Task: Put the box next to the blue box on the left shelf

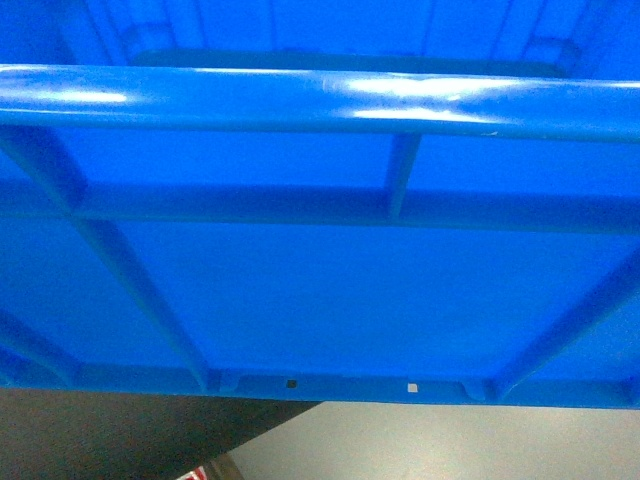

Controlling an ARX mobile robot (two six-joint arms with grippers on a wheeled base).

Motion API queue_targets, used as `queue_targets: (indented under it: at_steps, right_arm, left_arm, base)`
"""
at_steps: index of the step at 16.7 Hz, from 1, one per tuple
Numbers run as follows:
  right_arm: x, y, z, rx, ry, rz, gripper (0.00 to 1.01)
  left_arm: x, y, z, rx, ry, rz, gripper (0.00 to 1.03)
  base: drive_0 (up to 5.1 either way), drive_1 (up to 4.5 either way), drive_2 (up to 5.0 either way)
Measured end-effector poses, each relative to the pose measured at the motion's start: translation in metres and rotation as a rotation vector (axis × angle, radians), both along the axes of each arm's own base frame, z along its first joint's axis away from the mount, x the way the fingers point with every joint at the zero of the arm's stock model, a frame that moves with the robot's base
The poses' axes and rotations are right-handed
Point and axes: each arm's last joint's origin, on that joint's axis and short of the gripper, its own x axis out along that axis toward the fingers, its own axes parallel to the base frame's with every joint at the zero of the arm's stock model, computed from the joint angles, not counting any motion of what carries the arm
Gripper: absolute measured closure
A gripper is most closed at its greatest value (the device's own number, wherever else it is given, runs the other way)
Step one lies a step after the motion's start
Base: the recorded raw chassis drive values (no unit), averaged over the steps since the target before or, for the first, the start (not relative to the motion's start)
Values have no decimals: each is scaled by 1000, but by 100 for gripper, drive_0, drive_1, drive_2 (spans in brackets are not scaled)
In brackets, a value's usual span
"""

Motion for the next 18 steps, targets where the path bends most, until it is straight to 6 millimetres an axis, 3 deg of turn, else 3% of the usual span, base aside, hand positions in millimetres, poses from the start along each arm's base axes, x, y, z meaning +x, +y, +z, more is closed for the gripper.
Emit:
queue_targets:
  at_steps: [18]
  right_arm:
    - [0,0,0,-1,1,-3,91]
  left_arm:
    - [0,0,0,2,1,-8,92]
  base:
    - [-158,-158,-158]
